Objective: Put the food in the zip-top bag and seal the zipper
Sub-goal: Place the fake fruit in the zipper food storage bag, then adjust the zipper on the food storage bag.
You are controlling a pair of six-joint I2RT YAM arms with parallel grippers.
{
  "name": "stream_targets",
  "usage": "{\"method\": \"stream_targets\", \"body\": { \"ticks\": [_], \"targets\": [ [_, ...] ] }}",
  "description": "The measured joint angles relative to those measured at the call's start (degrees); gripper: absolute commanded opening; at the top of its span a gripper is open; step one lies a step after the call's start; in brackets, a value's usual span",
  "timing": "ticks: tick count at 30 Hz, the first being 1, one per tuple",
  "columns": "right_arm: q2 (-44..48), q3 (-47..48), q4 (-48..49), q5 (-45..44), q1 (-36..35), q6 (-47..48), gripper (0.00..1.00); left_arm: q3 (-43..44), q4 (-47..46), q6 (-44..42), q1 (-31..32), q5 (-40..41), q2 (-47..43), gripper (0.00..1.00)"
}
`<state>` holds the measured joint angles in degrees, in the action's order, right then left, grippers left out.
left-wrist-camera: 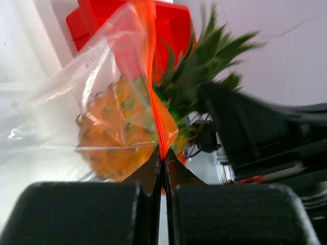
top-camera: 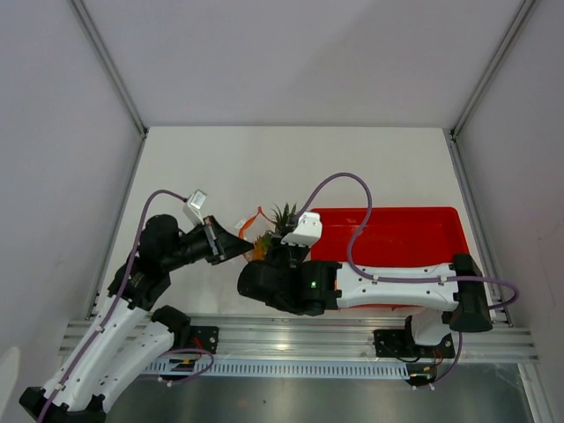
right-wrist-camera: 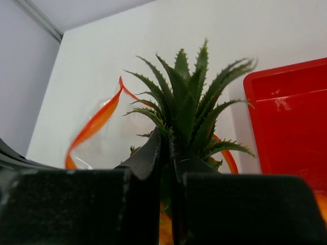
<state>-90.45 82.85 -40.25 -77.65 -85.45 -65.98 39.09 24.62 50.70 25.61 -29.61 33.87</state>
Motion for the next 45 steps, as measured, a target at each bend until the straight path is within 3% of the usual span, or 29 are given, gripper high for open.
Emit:
{"method": "stream_targets", "body": {
  "ticks": [5,7,12,15,21,27,29,36,41,45],
  "targets": [
    [1.75,-6.69,2.12,2.58,-2.21,1.05,0.02,-0.11,-0.85,1.4,0.0,1.51,-1.25,0.01],
    [4.0,-11.3,6.86,4.59,-2.97,4.83,0.15,-0.7,-1.97,1.92,0.0,1.92,-1.2,0.01],
    [9.09,-16.79,15.32,9.99,-3.96,13.68,0.33,-1.51,-2.75,2.36,0.0,2.12,-0.11,0.01],
    [10.73,-16.74,18.71,13.11,-4.0,17.53,0.57,-1.55,-3.04,2.27,0.0,2.27,0.28,0.0],
    [12.81,-16.72,21.24,19.82,-4.04,22.08,0.74,-1.55,-2.67,1.14,0.0,2.45,0.66,0.0],
    [18.08,-16.96,20.59,25.22,-1.73,25.24,0.72,-0.94,-0.57,-1.99,0.0,1.97,1.07,0.0],
    [21.79,-17.92,20.85,29.97,2.89,26.43,0.67,-0.46,0.0,-3.02,0.0,1.46,1.49,0.01],
    [32.44,-24.94,21.33,47.84,20.24,28.33,0.63,-0.17,0.24,-5.07,0.0,-1.2,1.73,0.01],
    [32.04,-27.52,21.27,62.14,27.91,31.26,0.62,-0.17,0.24,-5.77,0.0,-2.91,1.73,0.01],
    [28.39,-28.37,22.34,72.02,29.22,34.8,0.6,-0.09,0.22,-6.14,0.0,-4.83,1.73,0.0]
  ]
}}
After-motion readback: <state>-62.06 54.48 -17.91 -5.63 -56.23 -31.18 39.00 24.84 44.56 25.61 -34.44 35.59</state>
